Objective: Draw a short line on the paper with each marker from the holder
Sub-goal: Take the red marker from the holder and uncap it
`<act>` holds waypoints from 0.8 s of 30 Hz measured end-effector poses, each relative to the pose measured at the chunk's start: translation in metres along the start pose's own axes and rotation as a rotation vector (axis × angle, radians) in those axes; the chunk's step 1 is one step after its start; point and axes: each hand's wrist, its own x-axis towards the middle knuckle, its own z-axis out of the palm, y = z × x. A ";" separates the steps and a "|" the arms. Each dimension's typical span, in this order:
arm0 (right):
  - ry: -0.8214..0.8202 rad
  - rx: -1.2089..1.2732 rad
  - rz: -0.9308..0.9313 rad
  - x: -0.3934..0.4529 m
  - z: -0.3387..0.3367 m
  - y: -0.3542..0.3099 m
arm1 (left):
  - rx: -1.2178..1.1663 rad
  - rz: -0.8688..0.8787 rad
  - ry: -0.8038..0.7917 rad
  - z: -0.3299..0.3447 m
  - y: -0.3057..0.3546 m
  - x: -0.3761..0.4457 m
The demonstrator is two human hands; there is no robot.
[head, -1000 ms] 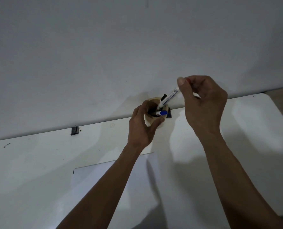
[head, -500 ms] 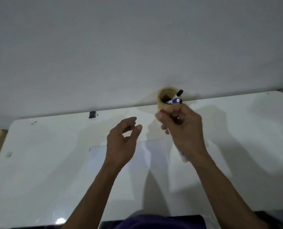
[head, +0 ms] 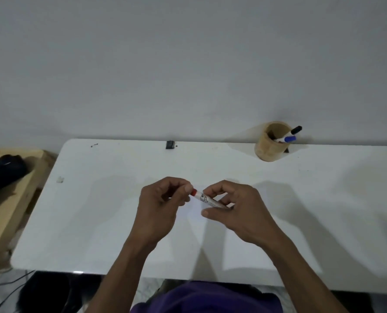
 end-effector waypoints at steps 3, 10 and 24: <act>0.052 0.070 -0.016 -0.007 0.011 0.000 | -0.102 -0.042 0.087 -0.031 -0.012 -0.007; 0.331 0.811 0.198 -0.026 0.078 -0.010 | 0.076 -0.031 -0.002 -0.077 -0.047 -0.034; 0.327 0.673 0.235 -0.025 0.146 -0.011 | 0.101 -0.036 -0.144 -0.094 -0.066 -0.032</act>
